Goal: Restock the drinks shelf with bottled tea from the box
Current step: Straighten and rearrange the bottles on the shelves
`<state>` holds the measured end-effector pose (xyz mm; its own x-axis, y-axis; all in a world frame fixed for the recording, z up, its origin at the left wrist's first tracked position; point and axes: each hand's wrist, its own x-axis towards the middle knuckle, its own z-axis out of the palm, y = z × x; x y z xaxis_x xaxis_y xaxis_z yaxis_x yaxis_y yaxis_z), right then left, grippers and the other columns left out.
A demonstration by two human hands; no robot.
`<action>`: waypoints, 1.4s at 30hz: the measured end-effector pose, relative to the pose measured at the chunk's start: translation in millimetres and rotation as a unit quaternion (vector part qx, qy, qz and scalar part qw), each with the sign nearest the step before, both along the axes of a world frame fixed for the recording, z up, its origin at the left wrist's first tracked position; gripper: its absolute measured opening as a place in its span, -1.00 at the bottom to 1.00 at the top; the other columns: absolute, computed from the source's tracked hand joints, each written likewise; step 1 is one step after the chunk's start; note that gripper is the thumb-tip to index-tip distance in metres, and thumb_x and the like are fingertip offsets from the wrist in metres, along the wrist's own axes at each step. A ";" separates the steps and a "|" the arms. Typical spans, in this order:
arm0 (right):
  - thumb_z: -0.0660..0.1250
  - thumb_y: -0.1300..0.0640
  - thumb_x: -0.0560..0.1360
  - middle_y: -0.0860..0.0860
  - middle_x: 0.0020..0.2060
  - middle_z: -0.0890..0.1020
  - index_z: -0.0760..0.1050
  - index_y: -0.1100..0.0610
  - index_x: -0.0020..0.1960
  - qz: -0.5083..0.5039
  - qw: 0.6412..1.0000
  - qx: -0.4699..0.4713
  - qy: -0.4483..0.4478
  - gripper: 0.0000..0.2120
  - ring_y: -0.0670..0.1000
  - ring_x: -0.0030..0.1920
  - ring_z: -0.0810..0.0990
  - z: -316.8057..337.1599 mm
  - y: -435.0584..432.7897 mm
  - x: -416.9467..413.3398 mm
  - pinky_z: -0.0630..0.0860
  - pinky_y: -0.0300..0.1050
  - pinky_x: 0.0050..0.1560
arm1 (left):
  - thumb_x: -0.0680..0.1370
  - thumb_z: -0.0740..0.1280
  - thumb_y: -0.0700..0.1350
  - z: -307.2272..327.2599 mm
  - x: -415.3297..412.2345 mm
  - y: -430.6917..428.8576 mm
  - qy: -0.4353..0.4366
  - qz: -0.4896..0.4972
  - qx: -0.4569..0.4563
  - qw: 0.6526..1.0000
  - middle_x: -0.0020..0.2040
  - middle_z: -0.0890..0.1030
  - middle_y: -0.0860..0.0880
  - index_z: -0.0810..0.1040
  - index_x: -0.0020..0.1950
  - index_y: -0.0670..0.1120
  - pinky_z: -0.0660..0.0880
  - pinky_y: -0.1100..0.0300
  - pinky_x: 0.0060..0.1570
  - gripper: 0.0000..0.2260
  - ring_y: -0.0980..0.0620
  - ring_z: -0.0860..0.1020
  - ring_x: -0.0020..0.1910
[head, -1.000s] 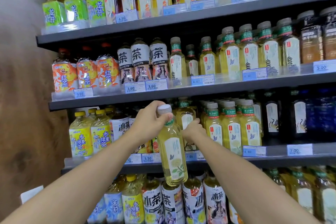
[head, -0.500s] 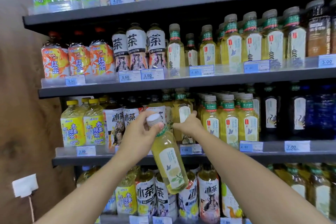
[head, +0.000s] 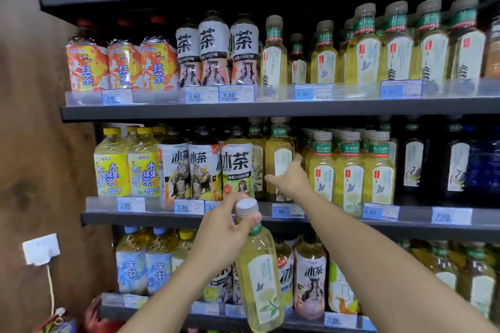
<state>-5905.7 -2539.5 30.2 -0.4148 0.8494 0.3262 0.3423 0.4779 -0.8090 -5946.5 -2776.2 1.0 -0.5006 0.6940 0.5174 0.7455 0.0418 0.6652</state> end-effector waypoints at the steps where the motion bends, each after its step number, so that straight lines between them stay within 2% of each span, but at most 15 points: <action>1: 0.53 0.02 0.41 0.21 0.38 0.42 -0.13 0.10 0.58 -0.003 1.000 0.005 -0.001 0.03 0.22 0.25 0.53 0.2 0.8 -1.2 0.58 0.08 0.16 | 0.57 0.38 0.10 -0.4 -0.7 0.4 -0.006 0.001 0.004 1.000 -0.01 0.65 0.13 0.49 0.20 0.16 0.53 0.18 -0.07 -0.77 0.11 0.61 -0.07; 3: 0.53 0.02 0.40 0.21 0.38 0.41 -0.15 0.09 0.59 -0.016 1.000 0.016 -0.013 0.05 0.23 0.26 0.53 1.5 1.7 -4.3 0.57 0.10 0.18 | 0.57 0.39 0.10 -2.5 -1.8 1.6 -0.010 0.002 0.013 1.000 -0.02 0.66 0.12 0.48 0.21 0.16 0.57 0.08 -0.03 -0.76 0.06 0.63 -0.08; 7: 0.53 0.00 0.38 0.22 0.37 0.39 -0.18 0.06 0.59 -0.043 0.998 0.031 -0.037 0.08 0.23 0.22 0.54 3.6 2.6 -11.5 0.58 0.09 0.16 | 0.58 0.37 0.12 -4.5 -7.0 2.7 -0.004 0.005 0.012 1.000 -0.02 0.65 0.15 0.48 0.23 0.18 0.57 0.15 -0.09 -0.75 0.17 0.61 -0.14; 9: 0.52 -0.01 0.38 0.23 0.38 0.39 -0.18 0.07 0.59 -0.054 0.997 0.035 -0.047 0.08 0.23 0.22 0.55 3.0 4.8 -14.7 0.58 0.08 0.14 | 0.57 0.38 0.12 -3.6 -12.1 2.7 -0.015 0.003 0.012 1.000 -0.02 0.66 0.17 0.50 0.23 0.17 0.59 0.10 -0.04 -0.75 0.13 0.62 -0.07; 13: 0.53 -0.03 0.38 0.22 0.35 0.41 -0.17 0.08 0.59 -0.062 0.996 0.046 -0.048 0.08 0.23 0.20 0.56 0.3 8.1 -17.1 0.58 0.08 0.13 | 0.58 0.39 0.07 -1.3 -18.0 2.2 -0.026 -0.008 0.019 0.999 0.00 0.62 0.24 0.51 0.16 0.19 0.59 0.04 0.05 -0.82 0.19 0.60 -0.01; 18: 0.53 -0.02 0.35 0.21 0.31 0.45 -0.15 0.04 0.58 -0.060 0.996 0.053 -0.042 0.08 0.22 0.16 0.57 -3.3 11.3 -17.4 0.61 0.12 0.10 | 0.57 0.40 0.09 5.4 -29.4 9.4 -0.020 -0.007 0.034 0.999 0.02 0.65 0.18 0.52 0.20 0.16 0.58 -0.06 0.06 -0.78 0.12 0.61 0.02; 25: 0.53 -0.02 0.37 0.22 0.30 0.48 -0.14 0.09 0.60 -0.049 0.996 0.068 -0.025 0.08 0.23 0.16 0.58 0.3 8.4 -12.7 0.61 0.09 0.09 | 0.57 0.40 0.08 22.3 -32.2 12.6 -0.026 -0.014 0.046 0.999 0.04 0.66 0.14 0.55 0.22 0.09 0.58 -0.07 0.11 -0.75 0.12 0.62 0.02; 28: 0.54 -0.03 0.35 0.22 0.30 0.46 -0.12 0.07 0.59 -0.052 0.996 0.070 -0.021 0.08 0.23 0.16 0.57 -2.2 5.1 -12.7 0.60 0.09 0.10 | 0.57 0.40 0.09 20.7 -32.3 12.5 -0.023 -0.014 0.045 0.999 0.06 0.65 0.14 0.53 0.20 0.13 0.57 -0.09 0.12 -0.77 0.07 0.62 0.03; 31: 0.52 -0.04 0.35 0.22 0.29 0.45 -0.13 0.05 0.59 -0.052 0.996 0.069 -0.022 0.07 0.22 0.13 0.58 -5.8 7.4 -13.3 0.60 0.05 0.07 | 0.57 0.40 0.09 19.5 -35.6 13.0 -0.028 -0.011 0.049 0.998 0.07 0.65 0.15 0.53 0.22 0.14 0.57 -0.05 0.15 -0.76 0.10 0.62 0.04; 34: 0.51 -0.05 0.35 0.23 0.32 0.43 -0.17 0.01 0.59 -0.039 0.997 0.056 -0.032 0.08 0.22 0.12 0.58 -2.0 15.1 -16.1 0.62 0.11 0.08 | 0.56 0.41 0.09 20.6 -40.2 15.3 -0.032 -0.014 0.049 0.998 0.06 0.66 0.16 0.56 0.21 0.13 0.57 -0.03 0.15 -0.76 0.14 0.62 0.05; 38: 0.47 -0.09 0.36 0.25 0.37 0.39 -0.26 0.00 0.58 -0.022 0.997 0.041 -0.060 0.11 0.23 0.14 0.58 3.9 22.0 -18.0 0.63 0.13 0.08 | 0.55 0.42 0.09 19.6 -40.6 17.4 -0.030 -0.008 0.051 0.998 0.13 0.64 0.15 0.53 0.30 0.11 0.56 0.01 0.18 -0.67 0.15 0.60 0.11; 42: 0.50 -0.12 0.35 0.25 0.40 0.37 -0.26 0.00 0.58 -0.013 0.998 0.030 -0.053 0.13 0.24 0.19 0.55 1.6 20.6 -17.0 0.60 0.12 0.13 | 0.54 0.43 0.09 15.2 -38.6 17.4 -0.034 -0.012 0.050 0.998 0.06 0.66 0.18 0.53 0.12 0.25 0.58 -0.05 0.15 -0.81 0.13 0.63 0.07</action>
<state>-5922.7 -2518.8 31.8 -0.4274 0.8411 0.3314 0.4383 0.5134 -0.7378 -5985.1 -2758.8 16.2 -0.5214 0.6525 0.5499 0.6980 -0.0445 0.7147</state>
